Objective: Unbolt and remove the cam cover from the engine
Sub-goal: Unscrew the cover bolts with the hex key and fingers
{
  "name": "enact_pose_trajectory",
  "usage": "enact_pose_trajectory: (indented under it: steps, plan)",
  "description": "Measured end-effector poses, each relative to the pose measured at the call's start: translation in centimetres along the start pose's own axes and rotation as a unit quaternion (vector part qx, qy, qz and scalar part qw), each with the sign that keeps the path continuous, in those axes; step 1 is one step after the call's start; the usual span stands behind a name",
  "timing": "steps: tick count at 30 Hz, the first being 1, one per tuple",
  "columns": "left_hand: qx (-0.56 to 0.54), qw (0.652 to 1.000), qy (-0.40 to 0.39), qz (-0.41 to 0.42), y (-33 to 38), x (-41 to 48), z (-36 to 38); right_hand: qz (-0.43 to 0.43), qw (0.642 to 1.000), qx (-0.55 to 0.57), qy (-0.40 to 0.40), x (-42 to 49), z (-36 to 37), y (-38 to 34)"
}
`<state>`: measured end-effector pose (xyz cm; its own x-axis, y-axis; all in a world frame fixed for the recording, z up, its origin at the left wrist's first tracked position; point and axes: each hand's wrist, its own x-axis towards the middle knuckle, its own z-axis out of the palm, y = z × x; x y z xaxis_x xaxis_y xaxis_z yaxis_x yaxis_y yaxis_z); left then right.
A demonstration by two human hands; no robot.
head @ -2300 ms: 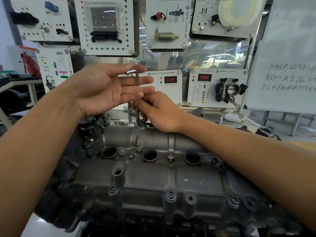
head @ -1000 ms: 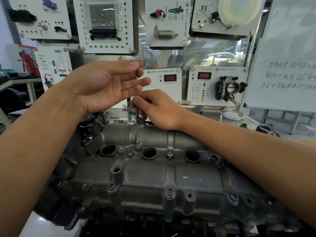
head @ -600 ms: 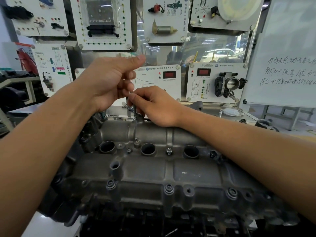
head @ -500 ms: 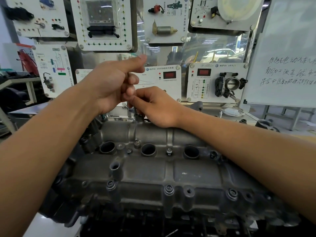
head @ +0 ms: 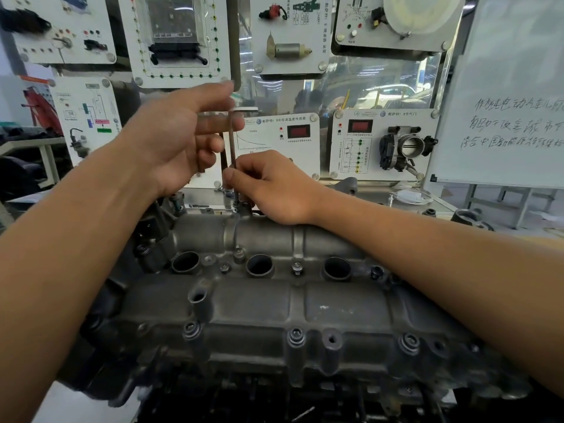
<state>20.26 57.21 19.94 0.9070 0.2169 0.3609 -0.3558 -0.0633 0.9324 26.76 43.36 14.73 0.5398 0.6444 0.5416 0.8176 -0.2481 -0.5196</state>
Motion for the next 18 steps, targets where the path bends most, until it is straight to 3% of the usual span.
enact_pose_trajectory:
  steps: [5,12,18]
  plan:
    - [0.013,0.999,0.009,0.042,-0.32,0.09,0.38,-0.007,1.0,0.008,-0.004,-0.02,0.04,0.03]
    - [0.079,0.986,0.087,0.116,-0.46,0.48,0.76,-0.007,1.0,0.007,-0.016,-0.16,0.03,-0.17]
    - [0.05,0.989,0.105,0.094,-0.13,0.64,0.78,-0.006,1.0,-0.005,-0.016,-0.1,-0.06,-0.24]
